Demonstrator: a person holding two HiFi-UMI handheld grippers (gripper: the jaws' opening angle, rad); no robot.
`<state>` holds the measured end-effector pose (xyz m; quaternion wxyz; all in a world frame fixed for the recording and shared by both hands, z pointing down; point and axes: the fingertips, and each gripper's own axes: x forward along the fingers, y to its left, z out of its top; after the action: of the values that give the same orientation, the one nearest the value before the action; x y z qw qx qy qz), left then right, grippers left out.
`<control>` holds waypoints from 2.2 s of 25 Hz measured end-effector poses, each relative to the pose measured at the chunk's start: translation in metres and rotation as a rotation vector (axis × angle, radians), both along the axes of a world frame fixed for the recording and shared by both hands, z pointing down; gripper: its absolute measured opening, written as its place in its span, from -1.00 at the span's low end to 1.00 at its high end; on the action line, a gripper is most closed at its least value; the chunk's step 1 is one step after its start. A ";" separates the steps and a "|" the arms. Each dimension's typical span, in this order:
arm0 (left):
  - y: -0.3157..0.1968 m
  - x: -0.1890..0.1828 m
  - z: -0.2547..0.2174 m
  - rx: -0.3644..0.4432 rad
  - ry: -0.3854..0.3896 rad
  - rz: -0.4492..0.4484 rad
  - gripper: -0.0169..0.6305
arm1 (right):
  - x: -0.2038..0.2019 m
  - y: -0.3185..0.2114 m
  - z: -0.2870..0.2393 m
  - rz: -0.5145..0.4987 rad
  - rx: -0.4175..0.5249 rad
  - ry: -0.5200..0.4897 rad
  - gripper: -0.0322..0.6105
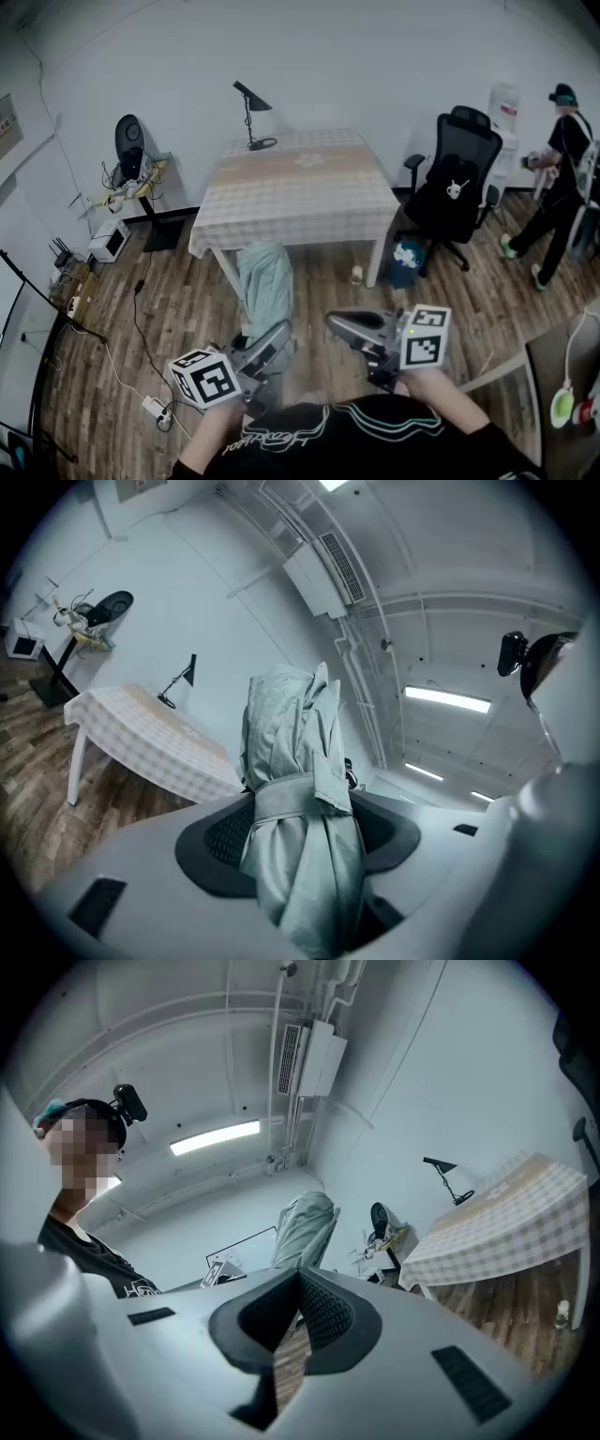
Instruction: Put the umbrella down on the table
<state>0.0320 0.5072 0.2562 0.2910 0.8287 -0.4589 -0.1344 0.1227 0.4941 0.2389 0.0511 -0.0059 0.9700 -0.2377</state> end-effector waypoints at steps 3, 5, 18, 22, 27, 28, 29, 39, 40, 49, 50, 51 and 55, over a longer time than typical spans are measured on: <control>0.000 0.001 0.003 -0.006 -0.005 -0.007 -0.15 | 0.003 -0.003 0.002 0.008 0.000 0.000 -0.87; -0.001 -0.001 0.005 -0.009 -0.004 -0.013 -0.15 | 0.004 -0.005 0.004 0.013 -0.003 0.001 -0.87; -0.022 -0.004 0.019 -0.034 0.022 0.027 -0.14 | 0.004 -0.021 0.018 0.067 -0.032 -0.011 -0.86; -0.032 -0.010 0.027 -0.049 0.019 0.029 -0.14 | 0.000 -0.035 0.027 0.083 -0.046 -0.003 -0.86; -0.052 -0.024 0.039 -0.059 0.020 0.027 -0.14 | -0.010 -0.061 0.041 0.104 -0.070 0.006 -0.86; -0.059 -0.028 0.041 -0.064 0.022 0.025 -0.14 | -0.013 -0.068 0.043 0.106 -0.077 0.010 -0.86; -0.066 -0.032 0.043 -0.070 0.025 0.024 -0.14 | -0.017 -0.075 0.044 0.107 -0.083 0.014 -0.86; -0.158 -0.096 0.054 -0.138 0.025 0.024 -0.14 | -0.076 -0.174 0.058 0.131 -0.150 0.037 -0.86; -0.167 -0.104 0.057 -0.147 0.026 0.026 -0.14 | -0.082 -0.183 0.061 0.135 -0.161 0.042 -0.86; -0.260 -0.165 0.084 -0.207 0.048 0.050 -0.14 | -0.144 -0.268 0.077 0.161 -0.221 0.094 -0.86; -0.268 -0.171 0.087 -0.215 0.046 0.052 -0.14 | -0.149 -0.276 0.078 0.163 -0.222 0.097 -0.86; -0.276 -0.175 0.090 -0.221 0.047 0.054 -0.14 | -0.154 -0.284 0.079 0.166 -0.221 0.100 -0.86; -0.308 -0.195 0.092 -0.220 0.052 0.064 -0.14 | -0.172 -0.317 0.077 0.182 -0.212 0.105 -0.86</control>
<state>-0.1633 0.1988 0.3486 0.3963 0.8020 -0.4366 -0.0954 -0.0496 0.1773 0.3157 0.0209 -0.1117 0.9362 -0.3327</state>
